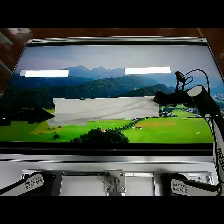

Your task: Fold the shirts.

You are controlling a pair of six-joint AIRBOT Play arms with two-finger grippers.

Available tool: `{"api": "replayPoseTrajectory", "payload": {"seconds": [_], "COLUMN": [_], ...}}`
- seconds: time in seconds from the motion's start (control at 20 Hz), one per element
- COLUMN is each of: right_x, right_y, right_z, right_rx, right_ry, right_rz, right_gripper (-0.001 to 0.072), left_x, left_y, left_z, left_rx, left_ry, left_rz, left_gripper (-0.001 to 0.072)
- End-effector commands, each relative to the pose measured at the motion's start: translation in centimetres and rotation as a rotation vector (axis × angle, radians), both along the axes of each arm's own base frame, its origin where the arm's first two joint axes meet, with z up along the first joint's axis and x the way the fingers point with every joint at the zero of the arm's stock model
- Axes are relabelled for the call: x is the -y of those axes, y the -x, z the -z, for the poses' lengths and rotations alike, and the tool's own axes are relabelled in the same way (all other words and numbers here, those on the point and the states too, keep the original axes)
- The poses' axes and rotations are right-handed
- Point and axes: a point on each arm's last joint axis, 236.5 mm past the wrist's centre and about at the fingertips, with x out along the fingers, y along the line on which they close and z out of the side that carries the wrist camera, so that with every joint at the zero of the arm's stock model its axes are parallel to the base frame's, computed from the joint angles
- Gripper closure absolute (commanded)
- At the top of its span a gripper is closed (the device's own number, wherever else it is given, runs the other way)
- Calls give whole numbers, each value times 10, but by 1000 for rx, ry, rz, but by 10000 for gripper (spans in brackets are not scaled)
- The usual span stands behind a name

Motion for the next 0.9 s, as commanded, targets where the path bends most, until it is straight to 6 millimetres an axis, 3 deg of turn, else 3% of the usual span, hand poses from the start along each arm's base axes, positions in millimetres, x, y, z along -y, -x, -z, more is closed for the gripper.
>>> {"api": "replayPoseTrajectory", "payload": {"seconds": [0.0, 0.2, 0.4, 0.45, 0.5, 0.55, 0.6, 0.65, 0.85], "right_x": [11, 8, 7, 7, 7, 7, 9, 14, 62], "right_y": [-37, -42, -38, -36, -35, -35, -37, -39, -32], "right_z": [-4, 21, 52, 58, 62, 64, 62, 60, 44], "right_rx": [56, 12, -60, -76, -86, -86, -76, -58, -54], "right_ry": [37, 26, 19, 17, 16, 18, 21, 41, 116], "right_rz": [75, 87, 94, 94, 93, 94, 98, 85, 126], "right_gripper": [645, 644, 644, 643, 619, 468, 185, 111, 110], "left_x": [-5, 13, 16, 13, 10, 7, 5, 3, -7], "left_y": [-39, -69, -84, -85, -87, -88, -89, -88, -79], "left_z": [6, 32, 60, 65, 69, 70, 68, 65, 42], "left_rx": [-1, -47, -118, -143, -163, -183, -187, -187, -207], "left_ry": [71, 125, 150, 155, 157, 161, 165, 169, 222], "left_rz": [-37, 9, 5, -18, -48, -81, -87, -76, -41], "left_gripper": [669, 668, 665, 628, 515, 304, 164, 133, 134]}}
